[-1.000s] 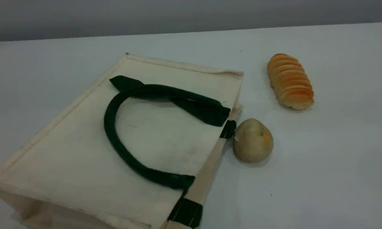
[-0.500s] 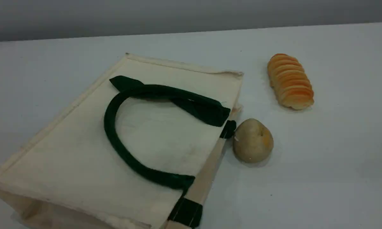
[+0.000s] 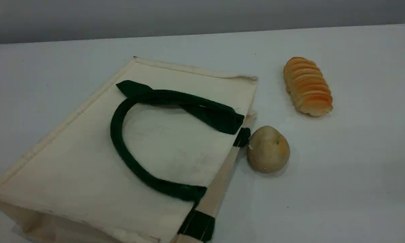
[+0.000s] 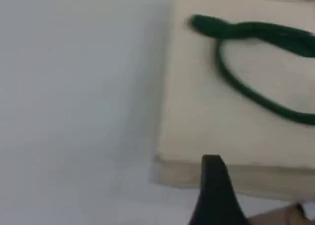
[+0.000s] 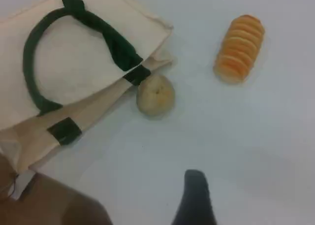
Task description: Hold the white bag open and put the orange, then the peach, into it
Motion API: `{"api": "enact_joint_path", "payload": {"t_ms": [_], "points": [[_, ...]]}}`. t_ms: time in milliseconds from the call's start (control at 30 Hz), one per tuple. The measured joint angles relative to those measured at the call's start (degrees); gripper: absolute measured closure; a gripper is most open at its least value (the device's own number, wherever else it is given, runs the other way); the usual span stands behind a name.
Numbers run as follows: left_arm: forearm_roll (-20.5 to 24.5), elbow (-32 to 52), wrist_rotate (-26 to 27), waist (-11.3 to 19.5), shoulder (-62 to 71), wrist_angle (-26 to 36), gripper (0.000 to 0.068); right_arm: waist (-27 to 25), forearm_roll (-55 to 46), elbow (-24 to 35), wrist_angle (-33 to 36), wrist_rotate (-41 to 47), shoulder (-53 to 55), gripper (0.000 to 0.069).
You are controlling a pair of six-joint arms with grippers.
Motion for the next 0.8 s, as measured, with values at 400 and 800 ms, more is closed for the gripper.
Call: {"api": "enact_joint_path", "payload": {"t_ms": [400, 800], "points": [[3.2, 4.7, -2.9, 0.0, -3.7, -2.0, 0.0264, -0.7, 0.4, -0.1, 0.1, 0.0, -0.1, 0.0188], [3.2, 4.6, -2.8, 0.0, -3.7, -1.8, 0.0264, -25.1, 0.9, -0.1, 0.1, 0.0, -3.0, 0.0188]]}}
